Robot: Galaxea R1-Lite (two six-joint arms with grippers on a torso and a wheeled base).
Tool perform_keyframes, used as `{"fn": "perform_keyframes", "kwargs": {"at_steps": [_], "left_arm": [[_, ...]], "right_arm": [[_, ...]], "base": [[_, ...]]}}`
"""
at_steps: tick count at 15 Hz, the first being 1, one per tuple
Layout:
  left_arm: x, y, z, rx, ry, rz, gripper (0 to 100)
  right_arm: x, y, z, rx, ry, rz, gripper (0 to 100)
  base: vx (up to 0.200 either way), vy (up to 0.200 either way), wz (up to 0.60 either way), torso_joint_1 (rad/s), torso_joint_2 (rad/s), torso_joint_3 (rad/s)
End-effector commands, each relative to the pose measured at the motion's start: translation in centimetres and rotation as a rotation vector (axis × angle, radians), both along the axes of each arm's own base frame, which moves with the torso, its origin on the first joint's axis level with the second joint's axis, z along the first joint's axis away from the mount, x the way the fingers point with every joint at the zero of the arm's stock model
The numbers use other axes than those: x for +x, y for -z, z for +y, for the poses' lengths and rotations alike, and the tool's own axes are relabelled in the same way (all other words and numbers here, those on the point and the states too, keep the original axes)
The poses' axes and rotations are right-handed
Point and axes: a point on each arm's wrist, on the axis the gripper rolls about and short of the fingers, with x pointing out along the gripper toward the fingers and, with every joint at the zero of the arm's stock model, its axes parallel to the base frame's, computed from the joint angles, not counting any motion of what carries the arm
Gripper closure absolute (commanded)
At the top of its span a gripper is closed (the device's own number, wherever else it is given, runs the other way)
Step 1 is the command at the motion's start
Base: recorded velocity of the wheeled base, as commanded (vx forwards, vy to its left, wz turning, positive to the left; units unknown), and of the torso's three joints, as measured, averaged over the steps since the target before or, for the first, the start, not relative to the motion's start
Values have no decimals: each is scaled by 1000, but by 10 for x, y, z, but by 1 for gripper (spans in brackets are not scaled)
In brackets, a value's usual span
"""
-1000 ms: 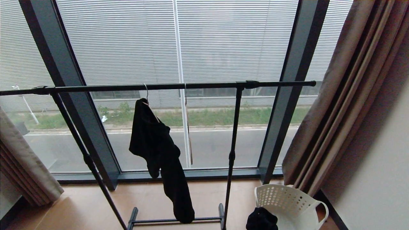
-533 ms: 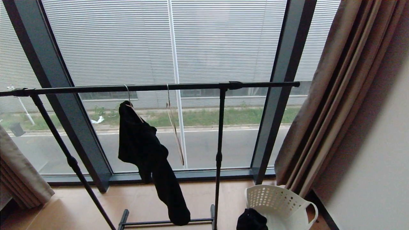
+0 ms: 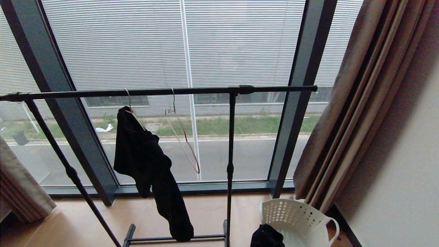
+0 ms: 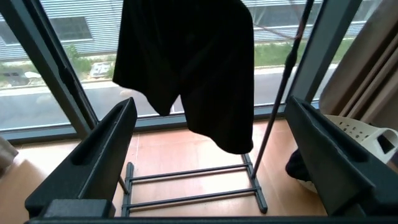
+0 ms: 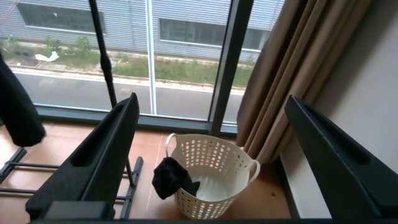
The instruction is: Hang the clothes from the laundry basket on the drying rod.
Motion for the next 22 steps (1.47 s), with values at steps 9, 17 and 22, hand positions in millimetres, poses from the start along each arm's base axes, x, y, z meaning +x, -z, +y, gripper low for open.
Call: {"fn": "perform_keyframes", "kwargs": {"at_steps": [9,17,22], "left_arm": [[0,0,-1,7,27,2,0],[0,0,-1,7,30,4,0],[0,0,-1,7,30,4,0]], "right_arm": [[0,0,0,-1,0,2,0],[0,0,0,-1,0,2,0],[0,0,0,-1,0,2,0]], "base": [[0,0,0,-160,365,203],[0,0,0,-216,519,301],[0,0,0,-198,525,323]]}}
